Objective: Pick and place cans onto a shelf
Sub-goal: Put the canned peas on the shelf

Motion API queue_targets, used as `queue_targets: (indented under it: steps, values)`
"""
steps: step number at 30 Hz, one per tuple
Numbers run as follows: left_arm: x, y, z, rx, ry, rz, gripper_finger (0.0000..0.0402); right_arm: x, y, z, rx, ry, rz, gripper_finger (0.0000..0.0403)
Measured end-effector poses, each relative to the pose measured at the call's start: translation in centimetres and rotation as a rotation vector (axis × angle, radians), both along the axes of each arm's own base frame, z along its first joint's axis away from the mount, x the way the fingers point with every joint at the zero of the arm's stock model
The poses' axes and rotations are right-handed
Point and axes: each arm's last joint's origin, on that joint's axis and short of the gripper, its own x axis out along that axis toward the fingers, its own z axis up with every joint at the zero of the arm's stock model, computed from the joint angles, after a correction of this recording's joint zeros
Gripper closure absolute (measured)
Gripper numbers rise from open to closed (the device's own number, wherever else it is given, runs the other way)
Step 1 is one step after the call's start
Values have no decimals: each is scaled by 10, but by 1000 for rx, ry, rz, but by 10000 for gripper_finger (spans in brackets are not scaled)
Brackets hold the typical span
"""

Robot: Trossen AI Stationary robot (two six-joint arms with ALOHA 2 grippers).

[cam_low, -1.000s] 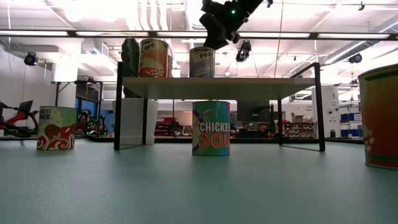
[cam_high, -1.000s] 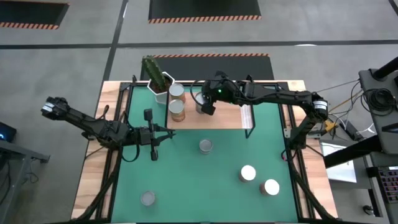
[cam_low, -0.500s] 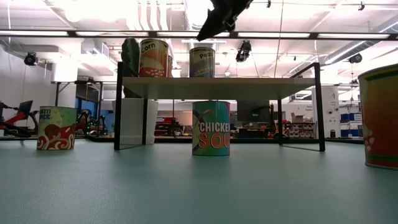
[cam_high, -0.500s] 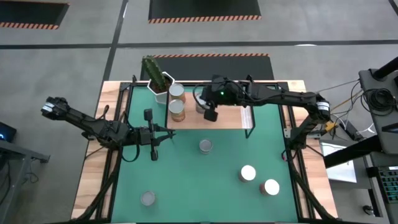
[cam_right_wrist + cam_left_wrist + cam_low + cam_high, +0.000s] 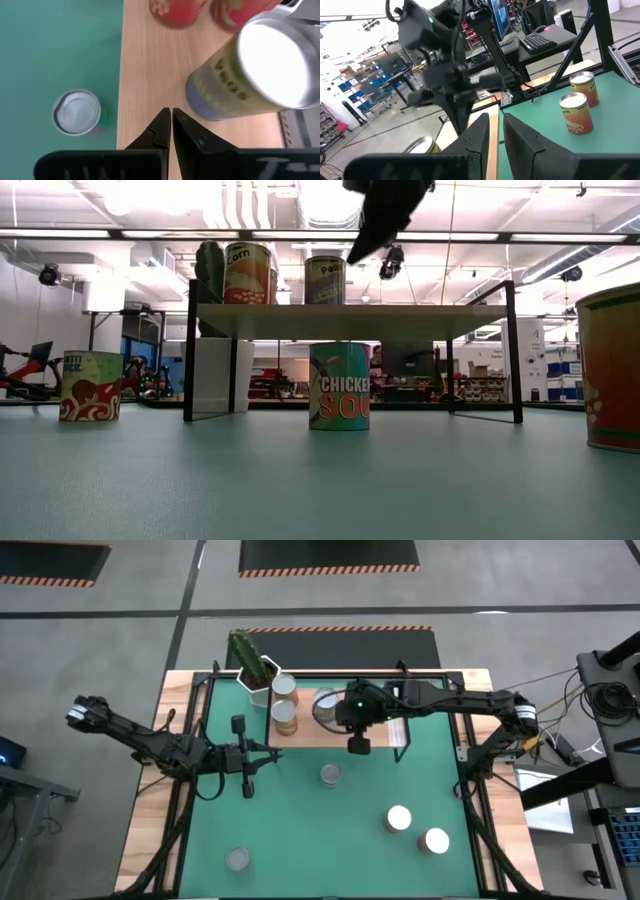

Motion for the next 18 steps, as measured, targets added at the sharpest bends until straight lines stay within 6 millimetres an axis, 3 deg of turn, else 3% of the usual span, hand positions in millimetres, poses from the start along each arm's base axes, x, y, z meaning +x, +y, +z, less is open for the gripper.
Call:
queue_targets:
  steps: [11,18]
  values:
    - [0,0,0,0,0,0,364,12,-5,-43,-81,-138,-60,394]
    - [0,0,0,0,0,0,364,14,-7,-50,-139,-178,-68,394]
